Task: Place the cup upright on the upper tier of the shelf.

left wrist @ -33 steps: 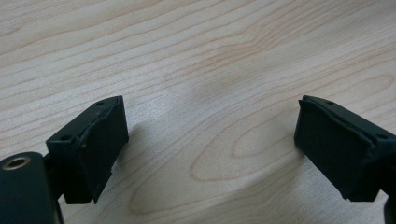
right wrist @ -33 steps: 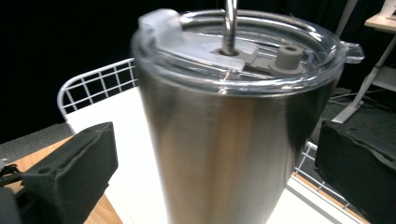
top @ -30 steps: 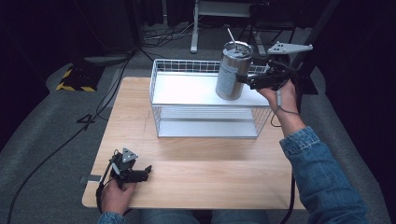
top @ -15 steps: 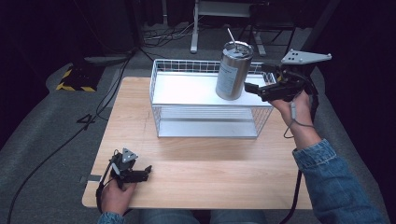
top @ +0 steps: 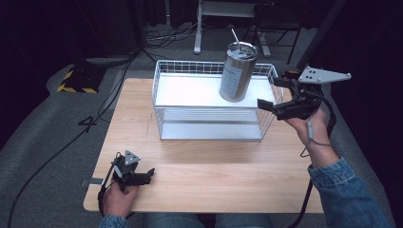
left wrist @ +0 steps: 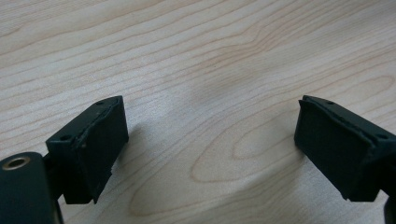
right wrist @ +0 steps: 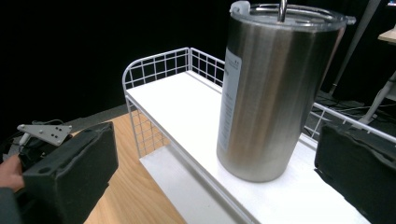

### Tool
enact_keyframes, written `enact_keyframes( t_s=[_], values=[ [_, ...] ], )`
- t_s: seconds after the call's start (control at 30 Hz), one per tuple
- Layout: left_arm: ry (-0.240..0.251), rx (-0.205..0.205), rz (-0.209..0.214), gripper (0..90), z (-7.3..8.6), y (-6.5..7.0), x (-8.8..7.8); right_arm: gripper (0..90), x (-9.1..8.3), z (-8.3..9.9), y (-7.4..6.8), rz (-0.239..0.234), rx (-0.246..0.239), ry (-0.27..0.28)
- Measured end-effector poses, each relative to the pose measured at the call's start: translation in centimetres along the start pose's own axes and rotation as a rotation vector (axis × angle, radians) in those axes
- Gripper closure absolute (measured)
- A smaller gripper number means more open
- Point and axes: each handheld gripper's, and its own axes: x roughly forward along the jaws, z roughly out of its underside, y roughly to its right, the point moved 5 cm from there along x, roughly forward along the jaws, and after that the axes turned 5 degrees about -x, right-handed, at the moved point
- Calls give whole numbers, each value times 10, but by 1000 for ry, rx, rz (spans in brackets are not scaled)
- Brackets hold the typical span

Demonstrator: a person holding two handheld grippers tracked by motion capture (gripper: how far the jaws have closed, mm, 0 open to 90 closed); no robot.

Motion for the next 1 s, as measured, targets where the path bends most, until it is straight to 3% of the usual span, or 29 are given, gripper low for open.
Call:
enact_keyframes(
  t_s=[0.33,0.57,1.0],
  values=[
    [0,0,-1,102,0,0,0,4,-14,22,-7,-3,0,-29],
    [0,-1,-1,102,0,0,0,7,-16,45,-11,-3,-6,-85],
    [0,0,-1,102,0,0,0,7,-20,90,-18,9,43,-125]
  ],
)
